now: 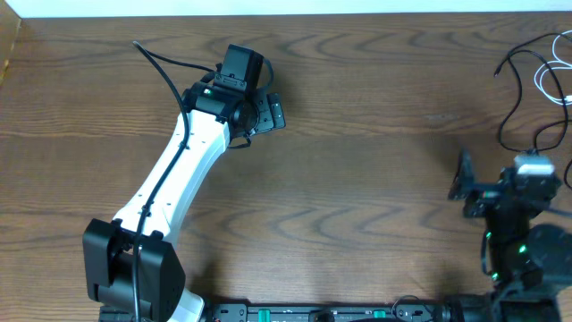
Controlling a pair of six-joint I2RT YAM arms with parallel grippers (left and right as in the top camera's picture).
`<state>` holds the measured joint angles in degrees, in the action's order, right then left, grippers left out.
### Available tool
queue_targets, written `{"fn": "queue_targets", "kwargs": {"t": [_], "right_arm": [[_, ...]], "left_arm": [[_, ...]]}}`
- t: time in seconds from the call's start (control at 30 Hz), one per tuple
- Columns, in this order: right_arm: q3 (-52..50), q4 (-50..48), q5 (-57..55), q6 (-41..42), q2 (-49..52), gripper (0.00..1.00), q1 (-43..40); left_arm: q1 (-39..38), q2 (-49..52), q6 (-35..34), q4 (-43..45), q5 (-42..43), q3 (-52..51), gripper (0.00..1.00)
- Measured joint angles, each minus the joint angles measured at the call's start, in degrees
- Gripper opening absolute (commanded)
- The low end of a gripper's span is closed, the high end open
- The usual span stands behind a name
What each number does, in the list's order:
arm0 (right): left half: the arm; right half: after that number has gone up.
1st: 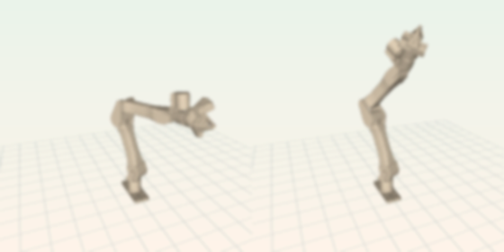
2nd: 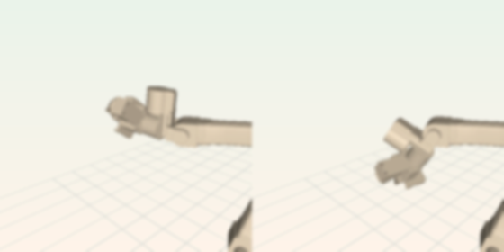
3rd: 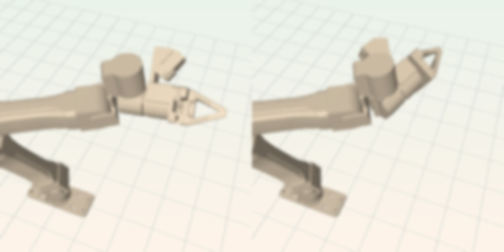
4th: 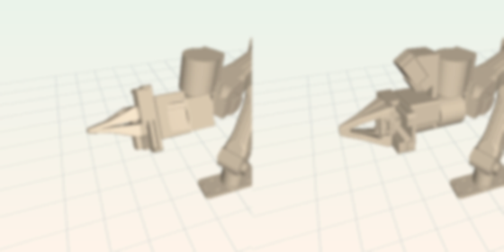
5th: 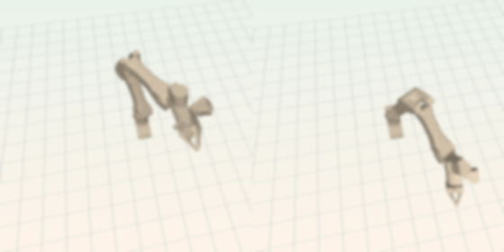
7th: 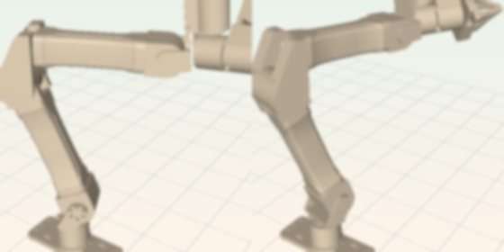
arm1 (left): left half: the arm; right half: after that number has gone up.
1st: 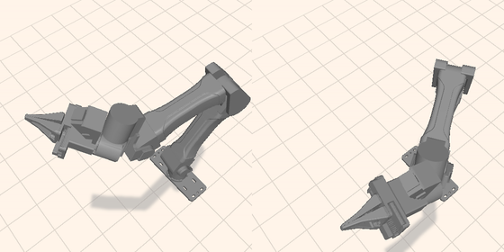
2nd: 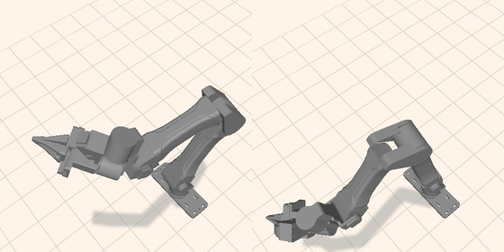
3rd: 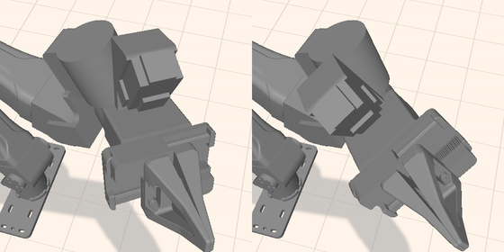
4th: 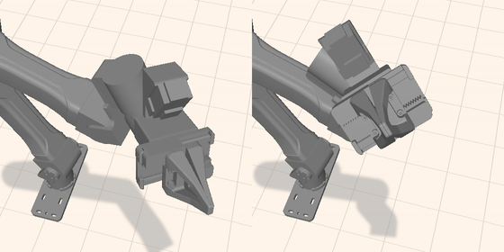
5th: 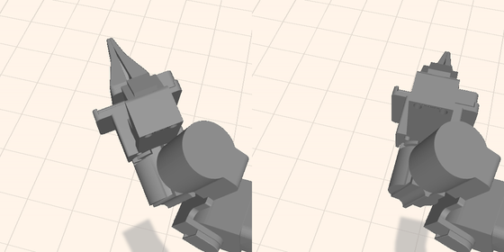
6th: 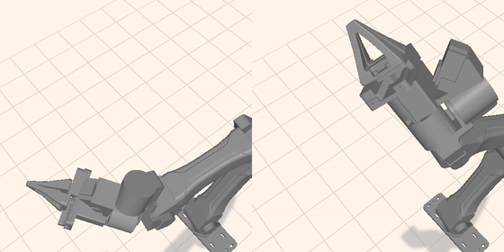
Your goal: Untangle cables
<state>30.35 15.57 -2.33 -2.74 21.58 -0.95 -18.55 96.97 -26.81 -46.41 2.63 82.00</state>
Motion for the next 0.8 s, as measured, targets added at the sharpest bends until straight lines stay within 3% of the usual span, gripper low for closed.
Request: {"fn": "queue_targets", "kwargs": {"t": [0.47,0.8], "right_arm": [[-25.62,-12.35,10.16,-5.4,-18.36,0.99,0.0],[-29.81,-12.04,11.34,-5.46,-20.7,0.99,0.44]], "left_arm": [[0.0,0.0,0.0,-0.04,0.0,0.0,0.94],[0.02,0.0,0.0,-0.04,0.0,0.0,0.94]]}}
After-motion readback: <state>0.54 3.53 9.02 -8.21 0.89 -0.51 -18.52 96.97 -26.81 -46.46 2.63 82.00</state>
